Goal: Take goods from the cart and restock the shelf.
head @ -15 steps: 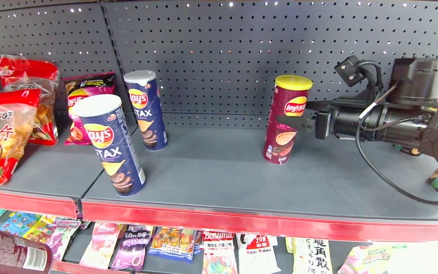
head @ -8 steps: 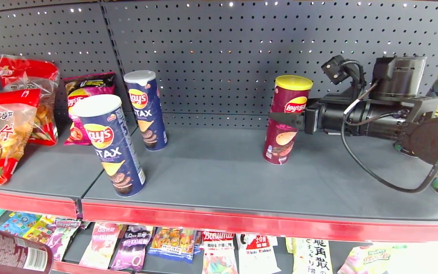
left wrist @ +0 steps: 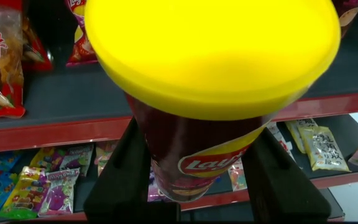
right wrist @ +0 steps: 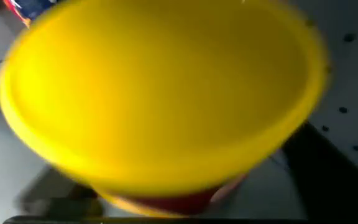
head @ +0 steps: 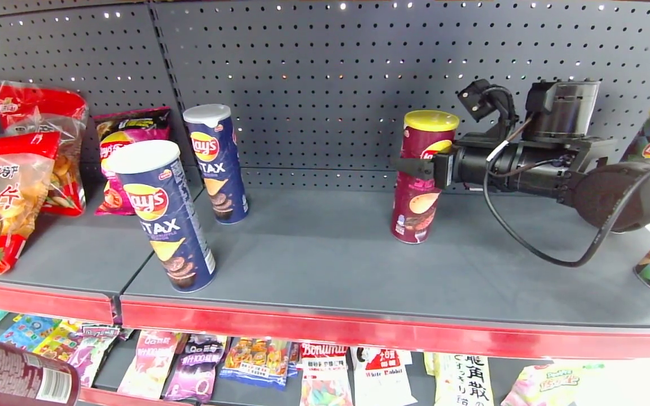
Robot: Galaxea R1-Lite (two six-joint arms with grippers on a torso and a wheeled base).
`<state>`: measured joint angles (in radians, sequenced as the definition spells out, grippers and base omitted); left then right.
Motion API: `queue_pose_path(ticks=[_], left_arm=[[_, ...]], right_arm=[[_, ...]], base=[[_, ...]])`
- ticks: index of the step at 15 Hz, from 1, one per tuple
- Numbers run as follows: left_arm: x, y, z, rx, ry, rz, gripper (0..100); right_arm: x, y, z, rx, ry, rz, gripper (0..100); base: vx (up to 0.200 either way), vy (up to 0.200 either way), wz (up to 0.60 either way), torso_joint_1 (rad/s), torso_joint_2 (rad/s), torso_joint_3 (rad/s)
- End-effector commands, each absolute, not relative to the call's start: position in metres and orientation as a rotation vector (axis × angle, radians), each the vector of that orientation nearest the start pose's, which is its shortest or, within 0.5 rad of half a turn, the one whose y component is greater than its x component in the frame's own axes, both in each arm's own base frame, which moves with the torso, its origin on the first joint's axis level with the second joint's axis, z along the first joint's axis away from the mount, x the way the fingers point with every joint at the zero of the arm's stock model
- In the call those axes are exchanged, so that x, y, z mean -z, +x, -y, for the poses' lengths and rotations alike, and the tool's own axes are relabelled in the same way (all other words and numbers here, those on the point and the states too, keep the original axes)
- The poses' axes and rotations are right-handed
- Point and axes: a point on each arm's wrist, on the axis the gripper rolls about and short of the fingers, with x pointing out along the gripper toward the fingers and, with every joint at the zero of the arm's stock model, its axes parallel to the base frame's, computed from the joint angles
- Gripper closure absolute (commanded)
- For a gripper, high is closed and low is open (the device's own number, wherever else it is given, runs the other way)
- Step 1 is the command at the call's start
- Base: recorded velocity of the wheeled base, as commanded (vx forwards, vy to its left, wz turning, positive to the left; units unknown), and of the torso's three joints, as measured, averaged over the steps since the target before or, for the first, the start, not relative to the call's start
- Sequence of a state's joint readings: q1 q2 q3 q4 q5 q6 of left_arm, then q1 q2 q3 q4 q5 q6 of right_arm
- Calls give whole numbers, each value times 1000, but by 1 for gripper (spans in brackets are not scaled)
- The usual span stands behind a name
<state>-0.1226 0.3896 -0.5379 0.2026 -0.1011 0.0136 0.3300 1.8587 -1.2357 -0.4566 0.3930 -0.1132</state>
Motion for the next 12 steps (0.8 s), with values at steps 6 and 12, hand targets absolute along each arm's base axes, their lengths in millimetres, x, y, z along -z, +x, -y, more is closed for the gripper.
queue_pose_path(ticks=[6,12], left_arm=[[-207,-13,1,224,14,-60,100],[-206,-14,1,224,15,-74,100]], right_arm=[[-237,336,-141,-630,-107,-123,100],[-252,275,-167,-324,-70,-115,100]], base=[[0,0,0,0,0,0],[0,0,0,0,0,0]])
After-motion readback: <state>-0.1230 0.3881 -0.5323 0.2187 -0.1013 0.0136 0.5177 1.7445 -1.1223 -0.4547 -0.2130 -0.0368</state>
